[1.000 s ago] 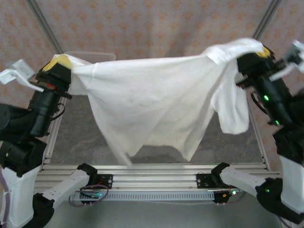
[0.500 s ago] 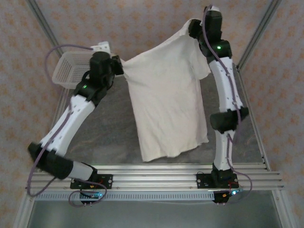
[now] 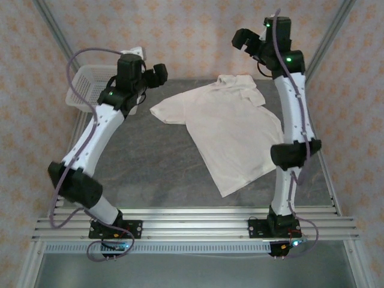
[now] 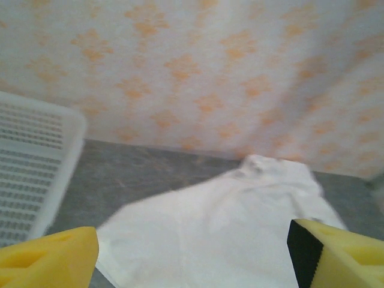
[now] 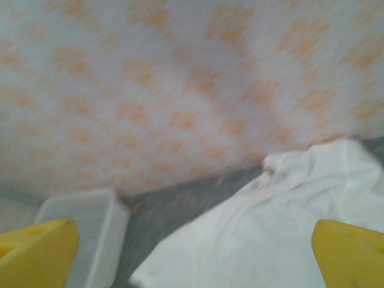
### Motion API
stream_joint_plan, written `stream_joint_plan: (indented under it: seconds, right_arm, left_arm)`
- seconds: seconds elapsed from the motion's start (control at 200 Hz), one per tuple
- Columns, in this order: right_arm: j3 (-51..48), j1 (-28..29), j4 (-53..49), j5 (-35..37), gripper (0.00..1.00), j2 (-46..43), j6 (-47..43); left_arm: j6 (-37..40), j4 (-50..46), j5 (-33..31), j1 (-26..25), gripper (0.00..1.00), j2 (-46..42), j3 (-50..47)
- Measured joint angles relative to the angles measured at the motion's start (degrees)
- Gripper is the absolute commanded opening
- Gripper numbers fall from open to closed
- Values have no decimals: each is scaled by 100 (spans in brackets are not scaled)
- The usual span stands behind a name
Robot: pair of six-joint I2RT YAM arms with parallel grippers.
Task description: Fold the inside-out t-shirt
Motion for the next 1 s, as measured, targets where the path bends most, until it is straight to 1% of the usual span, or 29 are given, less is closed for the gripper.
stream_joint_plan:
  seconds: [0.035, 0.065, 0.085, 0.09, 0.105, 0.12, 0.135, 0.145, 0.17, 0.175, 0.19, 0.195, 0.205, 0.245, 0.27, 0.285, 0.295, 0.305, 0.37, 0.4, 0.44, 0.495, 0.55, 0.61, 0.716, 0.771, 0.811, 0.901, 1.001]
  right_arm:
    - [-407, 39, -35, -190, 99, -361, -15]
    - [-962, 122, -50, -352, 99, -804, -52]
    - [-1222, 184, -50, -365, 99, -1010, -61]
    - [-1456, 214, 22, -391, 99, -1167, -81]
    - [-1705, 264, 50, -402, 99, -1331, -92]
    - [-1784, 280, 42, -400, 99, -1394, -92]
    - [-2190, 363, 2, -411, 99, -1696, -90]
    - [-2640, 431, 229, -420, 99, -1958, -96]
    - [-3014, 479, 341, -400, 99, -2184, -92]
    - [-3407, 509, 459, -356, 99, -2385, -61]
    - [-3829, 570, 590, -348, 99, -2673, -52]
    - [-3965, 584, 608, -339, 99, -2756, -48]
    - [-4192, 601, 610, -310, 99, -2916, -35]
    - [-5589, 654, 903, -83, 99, -3812, 103]
    - [-6157, 647, 885, 50, 99, -4212, 173]
    - [-6697, 638, 914, 177, 99, -4603, 243]
    - [-6811, 634, 901, 225, 99, -4688, 256]
    - [-7178, 597, 820, 337, 99, -4992, 315]
    - [-8091, 479, 723, 761, 99, -5864, 516]
    - [-8529, 374, 750, 949, 99, -6321, 647]
    - [-9005, 208, 660, 1110, 99, -6830, 756]
    - [-9390, -13, 422, 1322, 99, -7296, 887]
    - [-9606, -216, 369, 1325, 99, -7493, 981]
    - [-9790, -317, 358, 1320, 99, -7486, 1064]
    - [-10069, -358, 389, 1250, 99, -7195, 1222]
    - [-10113, -358, 444, 1220, 99, -6961, 1307]
    - [-10118, -358, 503, 1213, 99, -6773, 1370]
    - [-10135, -358, 693, 1137, 99, -6380, 1482]
    - [-10137, -358, 841, 1038, 99, -6282, 1561]
  left_arm:
    - [-105, 2, 66, -164, 86, -286, -262]
    - [-214, -7, 122, -337, 86, -494, -485]
    - [-282, -7, 133, -468, 86, -595, -614]
    - [-302, 4, 136, -503, 86, -616, -647]
    - [-348, 9, 146, -564, 86, -660, -715]
    - [-382, -2, 181, -669, 86, -713, -813]
    - [-420, 2, 179, -752, 86, -728, -881]
    - [-492, 26, 173, -905, 86, -761, -1005]
    - [-544, 24, 199, -1014, 85, -758, -1104]
    - [-544, 24, 199, -1014, 85, -758, -1104]
    - [-623, 24, 195, -1049, 84, -741, -1169]
    - [-654, 24, 177, -1228, 84, -717, -1233]
    - [-673, 22, 179, -1283, 84, -697, -1268]
    - [-883, 22, 155, -1589, 83, -514, -1399]
    - [-1014, 24, 157, -1773, 82, -348, -1447]
    - [-1073, 22, 155, -1862, 82, -267, -1464]
    - [-1132, 26, 164, -1950, 82, -168, -1484]
    - [-1180, 28, 160, -2020, 82, -63, -1502]
    - [-1414, -2, 155, -2326, 81, 358, -1534]
    - [-1534, -46, 109, -2557, 81, 673, -1539]
    - [-1609, -74, 107, -2686, 81, 898, -1541]
    - [-1733, -151, 96, -2905, 81, 1259, -1547]
    - [-1858, -210, 103, -3077, 81, 1556, -1589]
    - [-1971, -238, 118, -3169, 81, 1779, -1685]
    - [-2116, -321, 111, -3189, 80, 2039, -1906]
    - [-2159, -378, 109, -3174, 77, 2168, -1926]
    - [-2175, -365, 111, -3163, 72, 2275, -1926]
    - [-2170, -310, 50, -3152, 49, 2538, -1912]
    - [-2299, -216, 15, -3112, 29, 2522, -1947]
